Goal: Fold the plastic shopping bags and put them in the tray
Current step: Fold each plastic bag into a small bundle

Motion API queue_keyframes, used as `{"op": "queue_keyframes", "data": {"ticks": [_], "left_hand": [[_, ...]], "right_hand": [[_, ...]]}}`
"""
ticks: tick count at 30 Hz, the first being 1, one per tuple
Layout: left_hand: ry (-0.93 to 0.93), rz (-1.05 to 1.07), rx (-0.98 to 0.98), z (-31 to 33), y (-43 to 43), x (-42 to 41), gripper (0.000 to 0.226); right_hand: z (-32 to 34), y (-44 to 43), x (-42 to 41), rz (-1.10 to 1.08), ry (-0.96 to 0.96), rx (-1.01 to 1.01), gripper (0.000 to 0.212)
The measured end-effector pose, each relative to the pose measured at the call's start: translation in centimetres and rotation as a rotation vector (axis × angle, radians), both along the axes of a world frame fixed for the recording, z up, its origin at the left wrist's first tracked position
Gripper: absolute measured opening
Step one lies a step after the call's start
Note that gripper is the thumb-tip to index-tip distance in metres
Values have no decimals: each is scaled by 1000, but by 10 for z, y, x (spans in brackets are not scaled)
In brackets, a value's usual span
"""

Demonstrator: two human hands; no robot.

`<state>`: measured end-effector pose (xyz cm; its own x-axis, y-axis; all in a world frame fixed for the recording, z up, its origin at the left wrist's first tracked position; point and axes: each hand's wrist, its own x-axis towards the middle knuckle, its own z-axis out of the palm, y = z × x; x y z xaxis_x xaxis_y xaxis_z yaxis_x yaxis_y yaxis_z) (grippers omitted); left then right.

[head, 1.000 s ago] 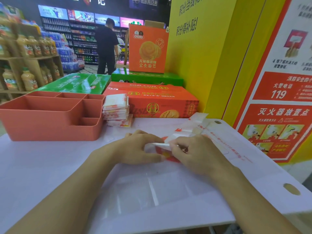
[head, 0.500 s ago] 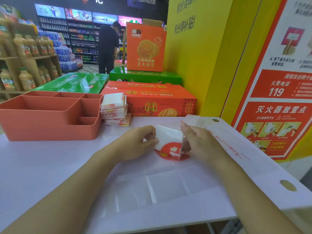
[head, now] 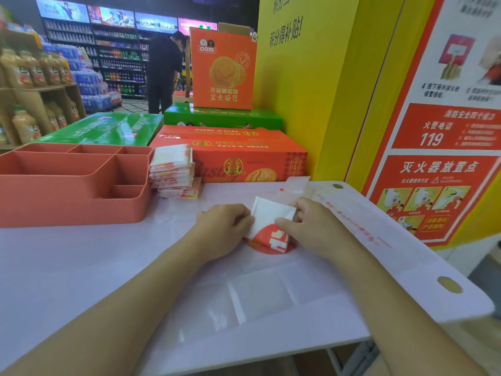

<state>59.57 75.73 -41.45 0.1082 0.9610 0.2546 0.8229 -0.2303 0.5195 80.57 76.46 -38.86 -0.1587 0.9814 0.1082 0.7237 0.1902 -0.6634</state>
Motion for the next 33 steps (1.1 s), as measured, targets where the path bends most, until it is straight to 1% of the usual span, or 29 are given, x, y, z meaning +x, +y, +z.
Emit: {"op": "queue_keyframes", "data": {"ticks": [2,5,7,10,13,16,18,21,24,27,33], "left_hand": [[62,11,-4,0,0,2,24],[57,16,1,0,-1,4,24],[70,6,20,-1,-2,5,28],[117,-27,69,-2,-2,6,28],[194,-86,78,-3,-2,7,32],[253,-168,19,-1,-4,8,43],[292,-199,-22,1,-5,8,45],[338,-198,-86,1,-6,7,44],[416,-201,-173,0,-4,4,49],[465,-212,-230,1,-4,2,52],[526,-228,-304,3,-1,3,54]], "right_hand": [[0,0,1,-13,-44,0,27],[-3,0,2,-33,-135,16,31],[-5,0,2,-45,-200,22,38],[-8,2,1,-28,-274,67,47],[-9,1,-3,70,-299,153,42],[-10,1,-6,181,-347,212,35],[-11,1,-8,214,-393,218,33],[-10,-2,-9,273,-527,141,38],[-13,-4,-8,319,-662,0,53],[-19,-3,-5,328,-714,-59,59],[-21,-1,-5,343,-776,-63,61]]}}
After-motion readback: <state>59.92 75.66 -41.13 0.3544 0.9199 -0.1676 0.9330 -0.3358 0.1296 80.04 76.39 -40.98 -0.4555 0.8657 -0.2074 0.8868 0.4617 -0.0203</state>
